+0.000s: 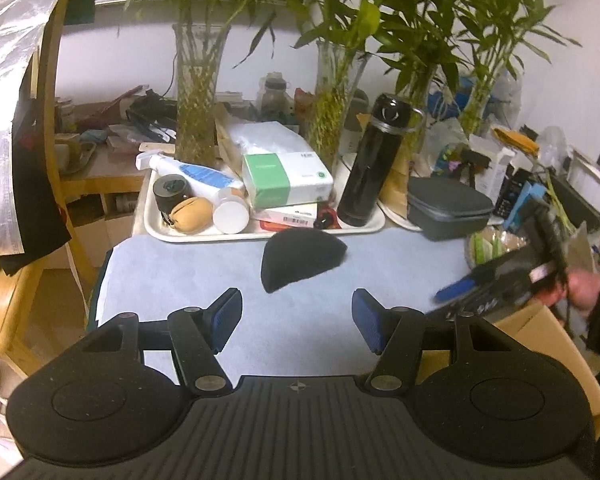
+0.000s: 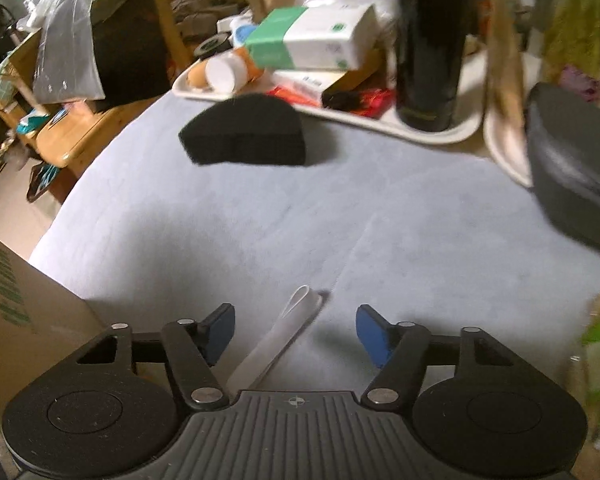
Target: Organize soft objects
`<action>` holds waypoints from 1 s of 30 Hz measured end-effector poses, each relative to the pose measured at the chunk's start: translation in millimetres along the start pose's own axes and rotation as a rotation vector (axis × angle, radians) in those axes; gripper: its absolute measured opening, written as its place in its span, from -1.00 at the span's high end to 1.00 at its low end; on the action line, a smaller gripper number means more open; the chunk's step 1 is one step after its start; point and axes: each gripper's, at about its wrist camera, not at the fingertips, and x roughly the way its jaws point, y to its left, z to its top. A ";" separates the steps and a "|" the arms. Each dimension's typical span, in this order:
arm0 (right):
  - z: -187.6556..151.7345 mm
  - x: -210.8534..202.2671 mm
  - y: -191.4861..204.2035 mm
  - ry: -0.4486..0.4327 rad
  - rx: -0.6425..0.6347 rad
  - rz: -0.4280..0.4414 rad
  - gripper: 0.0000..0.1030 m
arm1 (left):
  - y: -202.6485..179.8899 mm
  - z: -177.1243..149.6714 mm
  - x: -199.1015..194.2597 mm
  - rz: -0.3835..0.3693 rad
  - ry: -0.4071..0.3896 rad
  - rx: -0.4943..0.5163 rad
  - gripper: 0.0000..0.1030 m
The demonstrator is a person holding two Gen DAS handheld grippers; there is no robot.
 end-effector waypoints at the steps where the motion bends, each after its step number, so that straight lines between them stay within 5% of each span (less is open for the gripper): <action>1: -0.7 5.8 1.0 0.010 -0.016 -0.001 -0.23 | 1.7 0.6 1.1 -0.002 -0.001 -0.006 -0.16; 5: -1.0 23.8 5.1 0.040 -0.079 0.016 -0.02 | 6.7 2.2 4.5 0.008 0.001 -0.009 -0.17; 12: 4.2 26.0 8.3 0.024 -0.154 0.048 0.84 | 15.2 2.3 9.6 0.022 0.005 -0.026 -0.17; 15: 6.9 24.7 4.5 0.021 -0.156 0.059 0.94 | 18.2 1.3 11.2 0.027 0.010 -0.035 -0.17; 22: 17.4 17.9 -14.1 -0.022 -0.098 0.034 0.94 | 20.5 -0.2 11.8 0.035 0.015 -0.030 -0.17; 26: 19.6 22.4 -12.5 0.028 -0.104 0.056 0.83 | 21.6 -0.7 12.5 0.041 0.018 -0.034 -0.16; 30: 11.8 24.5 -6.6 0.036 -0.176 0.115 0.00 | 23.4 -1.2 13.4 0.048 0.021 -0.037 -0.16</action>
